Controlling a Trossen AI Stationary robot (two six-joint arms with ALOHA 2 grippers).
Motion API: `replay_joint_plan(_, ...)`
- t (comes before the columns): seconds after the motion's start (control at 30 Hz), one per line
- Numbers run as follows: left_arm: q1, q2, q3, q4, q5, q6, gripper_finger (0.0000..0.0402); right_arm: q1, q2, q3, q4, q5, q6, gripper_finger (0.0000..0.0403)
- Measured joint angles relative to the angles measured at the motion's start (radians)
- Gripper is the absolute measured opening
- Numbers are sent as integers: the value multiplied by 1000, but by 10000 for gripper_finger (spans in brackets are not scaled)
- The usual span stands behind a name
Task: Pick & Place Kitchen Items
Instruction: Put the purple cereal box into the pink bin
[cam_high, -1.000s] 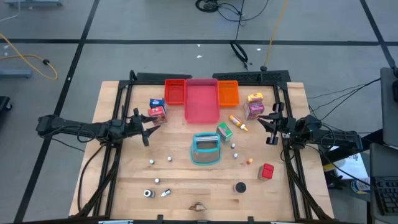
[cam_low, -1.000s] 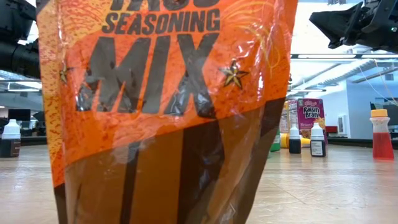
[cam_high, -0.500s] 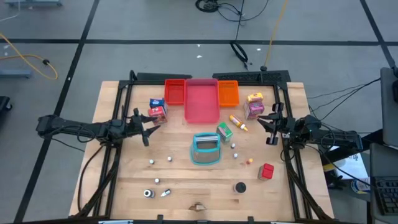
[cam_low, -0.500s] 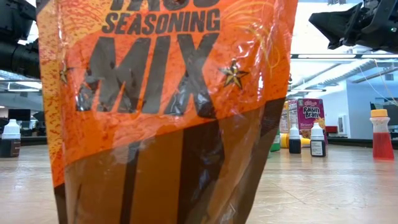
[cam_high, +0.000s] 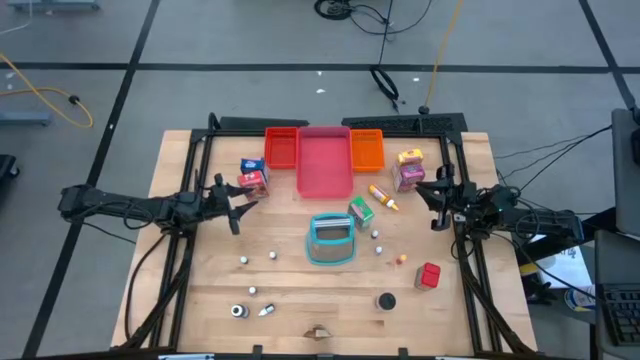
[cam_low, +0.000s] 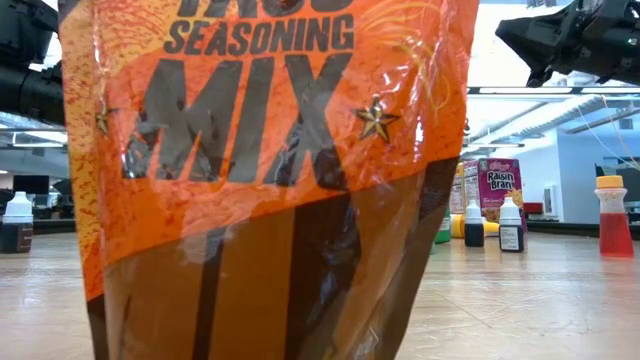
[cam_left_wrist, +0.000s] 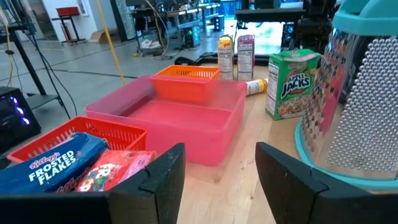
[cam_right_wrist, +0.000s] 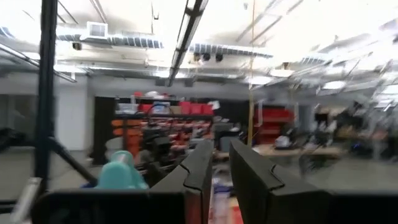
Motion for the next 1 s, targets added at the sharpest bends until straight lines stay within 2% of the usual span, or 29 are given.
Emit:
replay_joint_plan(0.13, 0, 0, 0, 7, 0, -1, 198, 0, 0, 0, 23, 80, -63, 47)
replay_joint_plan(0.3, 0, 0, 0, 9, 0, -2, 198, 0, 34, 0, 77, 87, -48, 47)
replay_joint_plan(0.37, 0, 0, 0, 11, 0, -1, 198, -2, 81, 19, 87, 108, -19, 47)
replay_joint_plan(0.5, 0, 0, 0, 58, 0, -2, 198, -13, 237, 81, -83, 261, -13, 47)
replay_joint_plan(0.6, 0, 0, 0, 91, 0, -23, 198, -21, 346, 130, -102, 298, -17, 54)
replay_joint_plan(0.73, 0, 0, 0, 106, 0, -34, 198, -20, 452, 209, -170, 303, -64, 88)
replay_joint_plan(0.87, 0, 0, 0, 109, 0, -35, 198, -21, 504, 290, -299, 374, -65, 138)
replay_joint_plan(1.0, 0, 0, 0, 109, 1, -59, 198, -19, 509, 339, -340, 457, -67, 191)
